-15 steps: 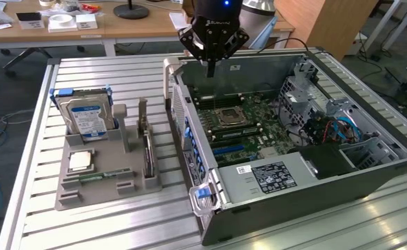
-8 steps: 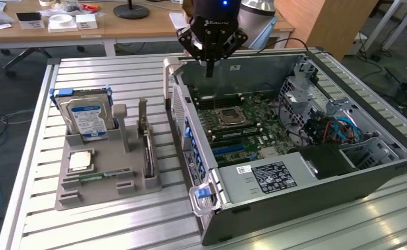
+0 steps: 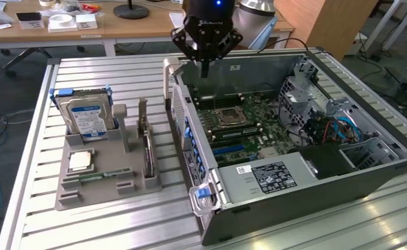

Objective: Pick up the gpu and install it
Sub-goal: 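Reach for the gpu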

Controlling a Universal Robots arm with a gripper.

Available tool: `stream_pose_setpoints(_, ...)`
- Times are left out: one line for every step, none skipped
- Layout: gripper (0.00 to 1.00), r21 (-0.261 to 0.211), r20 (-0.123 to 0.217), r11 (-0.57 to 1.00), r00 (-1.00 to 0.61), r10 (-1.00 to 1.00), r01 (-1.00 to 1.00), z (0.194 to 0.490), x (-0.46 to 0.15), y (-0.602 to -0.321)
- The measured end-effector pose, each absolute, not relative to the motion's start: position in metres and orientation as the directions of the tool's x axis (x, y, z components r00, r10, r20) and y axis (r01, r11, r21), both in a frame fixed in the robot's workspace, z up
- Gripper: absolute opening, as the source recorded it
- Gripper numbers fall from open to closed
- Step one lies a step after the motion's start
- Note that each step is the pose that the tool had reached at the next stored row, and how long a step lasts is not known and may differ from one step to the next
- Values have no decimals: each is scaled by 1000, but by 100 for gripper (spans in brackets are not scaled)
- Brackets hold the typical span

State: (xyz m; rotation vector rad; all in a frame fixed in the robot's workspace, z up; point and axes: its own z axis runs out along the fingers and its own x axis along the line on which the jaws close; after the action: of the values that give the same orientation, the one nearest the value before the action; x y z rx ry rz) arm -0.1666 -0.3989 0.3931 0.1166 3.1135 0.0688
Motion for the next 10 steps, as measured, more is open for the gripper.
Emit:
stream_pose_setpoints(11,45,-23,996,-997,75,74,393,-167,-399)
stream_pose_setpoints(11,45,-23,996,-997,75,74,393,-168,-399)
stream_pose_setpoints(11,45,-23,996,-997,75,74,393,-169,-399)
stream_pose_setpoints(11,45,-23,996,-997,75,74,393,-169,-399)
stream_pose_setpoints(11,45,-23,996,-997,75,74,393,-170,-399)
stream_pose_setpoints(11,45,-23,996,-997,75,74,393,-171,-399)
stream_pose_setpoints(11,45,-23,996,-997,75,74,393,-172,-399)
stream_pose_setpoints(11,45,-23,996,-997,75,74,393,-172,-399)
stream_pose_setpoints(11,45,-23,996,-997,75,74,393,-174,-399)
stream_pose_setpoints(11,45,-23,996,-997,75,74,393,-175,-399)
